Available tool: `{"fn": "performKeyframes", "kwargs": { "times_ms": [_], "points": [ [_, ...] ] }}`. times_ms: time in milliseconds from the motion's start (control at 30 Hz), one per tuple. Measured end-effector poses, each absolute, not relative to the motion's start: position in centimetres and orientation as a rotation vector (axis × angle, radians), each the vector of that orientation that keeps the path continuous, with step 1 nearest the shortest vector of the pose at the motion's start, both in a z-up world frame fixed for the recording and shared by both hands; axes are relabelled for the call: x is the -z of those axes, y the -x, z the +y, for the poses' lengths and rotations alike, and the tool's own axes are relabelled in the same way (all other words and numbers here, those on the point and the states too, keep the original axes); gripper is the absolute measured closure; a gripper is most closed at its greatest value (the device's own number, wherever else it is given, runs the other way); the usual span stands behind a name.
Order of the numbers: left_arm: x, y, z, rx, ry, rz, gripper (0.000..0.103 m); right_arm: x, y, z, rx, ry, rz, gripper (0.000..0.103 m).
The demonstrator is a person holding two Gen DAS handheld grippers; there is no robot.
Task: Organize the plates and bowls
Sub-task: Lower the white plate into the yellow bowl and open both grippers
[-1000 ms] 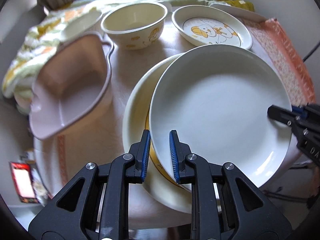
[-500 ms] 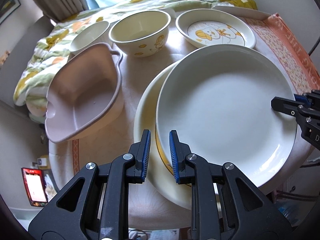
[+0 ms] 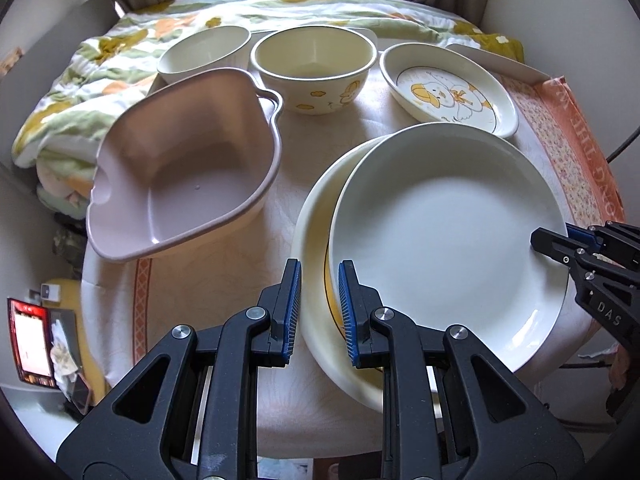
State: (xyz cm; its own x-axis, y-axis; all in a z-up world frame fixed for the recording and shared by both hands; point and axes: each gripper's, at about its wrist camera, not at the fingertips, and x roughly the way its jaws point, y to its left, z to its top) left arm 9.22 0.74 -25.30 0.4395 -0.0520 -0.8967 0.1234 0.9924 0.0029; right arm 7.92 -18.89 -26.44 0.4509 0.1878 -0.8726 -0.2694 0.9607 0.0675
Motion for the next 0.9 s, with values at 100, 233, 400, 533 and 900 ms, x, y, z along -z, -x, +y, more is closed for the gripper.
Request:
{"fn": "performKeyframes", "kwargs": {
  "times_ms": [100, 233, 400, 533, 900],
  "points": [
    [25.2, -9.1, 1.0, 0.112, -0.058, 1.107, 0.086, 26.4, -7.7, -18.0, -0.265, 0.163, 1.054, 0.088],
    [25.3, -9.0, 1.0, 0.116, -0.053, 1.110, 0.086, 26.5, -7.6, -17.7, -0.254, 0.191, 1.049, 0.087],
    [25.0, -8.8, 1.3, 0.116, -0.040, 1.103, 0.086, 26.5, -7.6, -17.6, -0.246, 0.200, 1.050, 0.087],
    [24.0, -8.7, 1.3, 0.124, -0.037, 1.087, 0.086, 26.2, -7.5, -17.8, -0.251, 0.176, 1.050, 0.087],
    [17.9, -9.8, 0.6, 0.152, 0.004, 1.053, 0.085, 20.4, -7.1, -19.4, -0.307, 0.016, 0.982, 0.077]
  ]
}}
